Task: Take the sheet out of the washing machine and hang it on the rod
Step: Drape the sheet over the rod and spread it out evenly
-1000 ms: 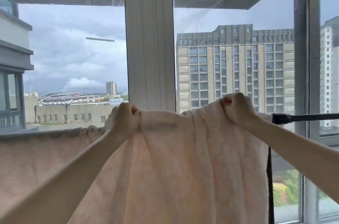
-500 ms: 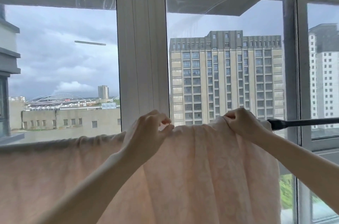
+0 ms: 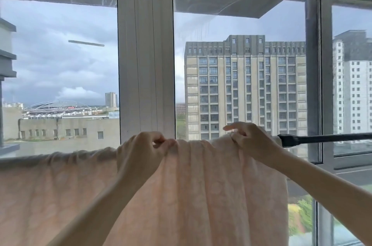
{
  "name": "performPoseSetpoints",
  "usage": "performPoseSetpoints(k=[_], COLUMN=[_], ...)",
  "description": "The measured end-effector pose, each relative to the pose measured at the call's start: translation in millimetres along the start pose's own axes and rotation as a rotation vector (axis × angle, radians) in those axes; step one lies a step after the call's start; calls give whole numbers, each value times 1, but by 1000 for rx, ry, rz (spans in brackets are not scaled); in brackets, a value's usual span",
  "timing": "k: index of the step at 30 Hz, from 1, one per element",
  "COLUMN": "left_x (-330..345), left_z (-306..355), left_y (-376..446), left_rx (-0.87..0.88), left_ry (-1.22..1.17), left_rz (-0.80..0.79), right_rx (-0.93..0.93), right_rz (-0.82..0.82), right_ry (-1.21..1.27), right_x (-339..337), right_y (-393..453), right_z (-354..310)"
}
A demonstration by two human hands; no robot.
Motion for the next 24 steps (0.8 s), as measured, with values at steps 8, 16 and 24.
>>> performPoseSetpoints(k=[8, 16, 24], left_x=[-4, 1, -30], left_z=[2, 12, 43], left_y=[-5, 0, -4], left_rx=[-98, -92, 29], left_ry=[8, 56, 174], left_rz=[27, -8, 288], right_rx=[-213, -214, -196], right_rz=[-216, -45, 141], right_ry=[89, 105, 137], right_x=[-14, -33, -72], right_y=[-26, -25, -7], right_z=[-3, 3, -3])
Point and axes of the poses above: each hand's wrist, its own y-axis towards the middle knuckle, its own x-axis out of the palm, z = x × y, the point moved 10 cm from there along y, towards the middle knuckle, and after that the axes turned 11 degrees about x, right-handed, at the moved point
